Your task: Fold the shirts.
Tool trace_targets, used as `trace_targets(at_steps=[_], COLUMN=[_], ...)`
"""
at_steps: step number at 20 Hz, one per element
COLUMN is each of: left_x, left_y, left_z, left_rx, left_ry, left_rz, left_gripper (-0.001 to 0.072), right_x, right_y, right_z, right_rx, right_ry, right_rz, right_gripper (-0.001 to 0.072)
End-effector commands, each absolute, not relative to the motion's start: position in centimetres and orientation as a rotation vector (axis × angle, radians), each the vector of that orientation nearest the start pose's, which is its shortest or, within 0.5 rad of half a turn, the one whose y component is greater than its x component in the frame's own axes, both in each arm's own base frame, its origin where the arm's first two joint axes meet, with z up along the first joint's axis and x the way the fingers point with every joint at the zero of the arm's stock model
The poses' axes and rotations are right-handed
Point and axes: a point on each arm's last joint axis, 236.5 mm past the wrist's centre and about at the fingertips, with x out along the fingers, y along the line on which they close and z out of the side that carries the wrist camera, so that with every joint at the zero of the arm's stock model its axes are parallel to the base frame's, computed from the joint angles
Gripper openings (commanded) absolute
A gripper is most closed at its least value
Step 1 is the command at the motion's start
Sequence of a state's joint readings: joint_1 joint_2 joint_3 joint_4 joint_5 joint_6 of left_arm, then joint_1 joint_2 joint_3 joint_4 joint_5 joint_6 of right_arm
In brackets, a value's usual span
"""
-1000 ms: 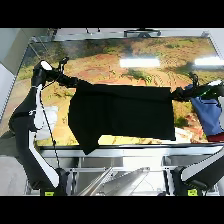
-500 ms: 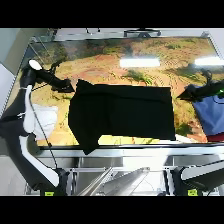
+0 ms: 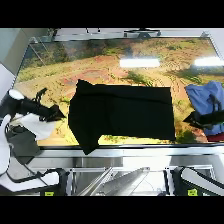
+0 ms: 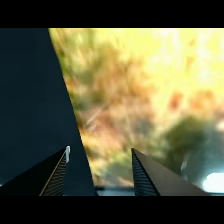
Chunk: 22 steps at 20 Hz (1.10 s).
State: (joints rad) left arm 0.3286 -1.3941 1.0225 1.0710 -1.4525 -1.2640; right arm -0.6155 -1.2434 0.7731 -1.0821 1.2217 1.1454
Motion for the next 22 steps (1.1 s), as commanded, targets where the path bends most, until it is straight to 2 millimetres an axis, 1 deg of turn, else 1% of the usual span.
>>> trace_targets(at_steps=[1, 3, 5, 8, 10, 11, 14, 15, 17, 18, 20, 22], left_x=[25.8, 24.8, 24.4, 23.2, 22.4, 22.0, 21.7, 21.5, 21.8, 22.4, 24.2, 25.1], left_y=[-1.2, -0.4, 0.2, -0.1, -1.5, -2.5, -6.1, -6.9, -7.6, -7.8, -8.3, -8.7], left_z=[-5.9, -6.9, -8.0, -9.5, -9.9, -10.1, -10.4, -10.9, -11.9, -12.1, -12.0, -12.0], left_rx=[-0.601, -0.636, -0.656, -0.679, -0.705, -0.713, -0.723, -0.708, -0.648, -0.625, -0.638, -0.642], left_ry=[1.604, 1.576, 1.542, 1.556, 1.576, 1.586, 1.576, 1.574, 1.560, 1.536, 1.469, 1.437], left_rz=[-0.260, -0.207, -0.151, -0.127, -0.157, -0.184, -0.293, -0.302, -0.299, -0.295, -0.278, -0.271], left_gripper=[0.0299, 0.0299, 0.0299, 0.0299, 0.0300, 0.0300, 0.0300, 0.0300, 0.0300, 0.0300, 0.0300, 0.0299], right_x=[26.0, 25.7, 25.5, 25.1, 24.5, 24.5, 24.6, 24.7, 24.5, 24.4, 24.1, 23.7], right_y=[-3.0, -2.2, -1.5, 0.2, 1.7, 2.3, 3.1, 3.2, 3.4, 3.5, 3.8, 4.1], right_z=[-9.7, -10.8, -11.6, -12.1, -12.3, -12.3, -12.4, -12.3, -12.1, -12.0, -11.7, -11.4], right_rx=[0.760, 0.801, 0.841, 0.898, 0.889, 0.871, 0.842, 0.850, 0.854, 0.857, 0.861, 0.867], right_ry=[1.375, 1.391, 1.419, 1.465, 1.512, 1.524, 1.533, 1.528, 1.535, 1.541, 1.552, 1.565], right_rz=[0.111, 0.132, 0.152, 0.209, 0.258, 0.276, 0.295, 0.297, 0.308, 0.315, 0.336, 0.360], right_gripper=[0.0456, 0.0456, 0.0455, 0.0455, 0.0455, 0.0454, 0.0454, 0.0454, 0.0454, 0.0454, 0.0455, 0.0454])
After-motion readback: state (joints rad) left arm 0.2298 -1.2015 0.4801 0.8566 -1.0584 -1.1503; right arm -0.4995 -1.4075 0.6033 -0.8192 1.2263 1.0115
